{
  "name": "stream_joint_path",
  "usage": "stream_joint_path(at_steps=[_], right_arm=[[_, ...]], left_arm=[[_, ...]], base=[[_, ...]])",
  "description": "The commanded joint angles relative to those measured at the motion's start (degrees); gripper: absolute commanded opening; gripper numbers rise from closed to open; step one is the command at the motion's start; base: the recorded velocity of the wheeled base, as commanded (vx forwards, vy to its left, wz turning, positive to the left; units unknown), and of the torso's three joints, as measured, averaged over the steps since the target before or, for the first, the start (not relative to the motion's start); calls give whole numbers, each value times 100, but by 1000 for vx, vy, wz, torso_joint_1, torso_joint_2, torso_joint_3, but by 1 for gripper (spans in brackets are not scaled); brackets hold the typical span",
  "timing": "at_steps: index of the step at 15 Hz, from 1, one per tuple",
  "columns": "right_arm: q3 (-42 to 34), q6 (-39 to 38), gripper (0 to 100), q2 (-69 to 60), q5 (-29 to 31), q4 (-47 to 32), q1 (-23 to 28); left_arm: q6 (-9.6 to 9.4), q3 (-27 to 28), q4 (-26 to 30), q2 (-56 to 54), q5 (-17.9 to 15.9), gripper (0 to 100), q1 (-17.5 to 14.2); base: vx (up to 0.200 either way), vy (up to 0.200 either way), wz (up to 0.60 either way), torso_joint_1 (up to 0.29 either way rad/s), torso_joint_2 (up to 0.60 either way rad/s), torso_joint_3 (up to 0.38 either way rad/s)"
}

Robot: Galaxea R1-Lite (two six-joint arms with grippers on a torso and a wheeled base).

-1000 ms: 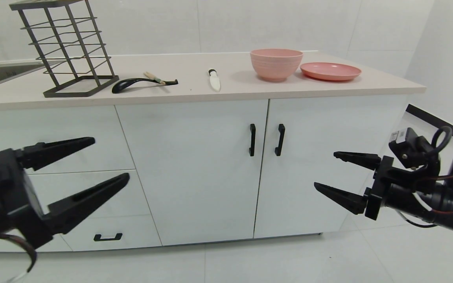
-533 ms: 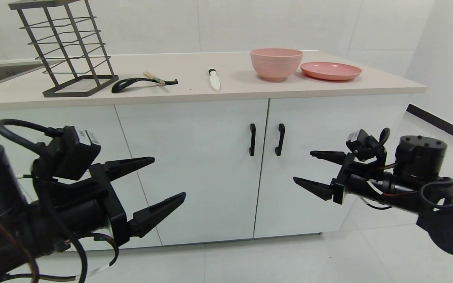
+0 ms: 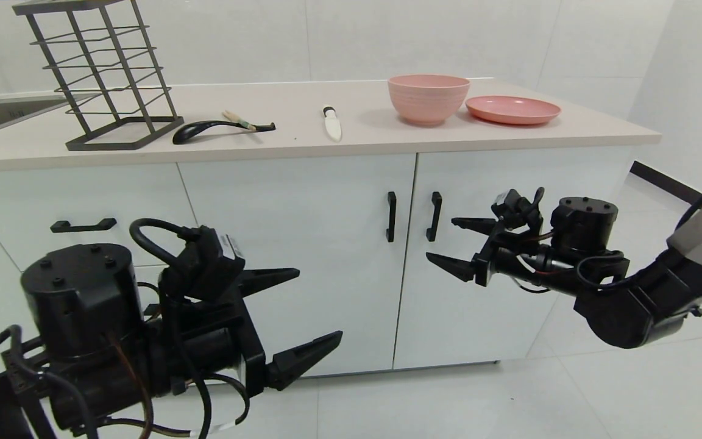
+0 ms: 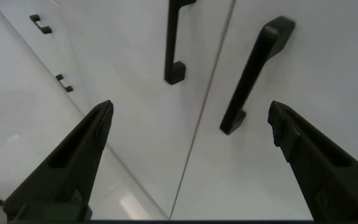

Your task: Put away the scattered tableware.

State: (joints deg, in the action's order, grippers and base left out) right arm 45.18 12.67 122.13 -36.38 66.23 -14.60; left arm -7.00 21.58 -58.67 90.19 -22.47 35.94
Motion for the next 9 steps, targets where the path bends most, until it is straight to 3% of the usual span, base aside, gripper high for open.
stream_joint_path(at_steps=[1, 2, 4, 9], right_arm=[[325, -1, 100, 171, -1, 13, 45], [404, -1, 100, 233, -19, 48, 54], [422, -63, 100, 382, -142, 364, 45], [545, -89, 100, 848, -361, 777, -7]], left_arm=[[-118, 189, -223, 421, -12, 100, 300], [-258, 303, -408, 623, -38, 100, 370], [-355, 541, -707, 992, -47, 100, 432], [-337, 1138, -865, 1546, -153, 100, 590]], base=[[0, 0, 0, 0, 0, 0], [0, 0, 0, 0, 0, 0], [0, 0, 0, 0, 0, 0], [0, 0, 0, 0, 0, 0]])
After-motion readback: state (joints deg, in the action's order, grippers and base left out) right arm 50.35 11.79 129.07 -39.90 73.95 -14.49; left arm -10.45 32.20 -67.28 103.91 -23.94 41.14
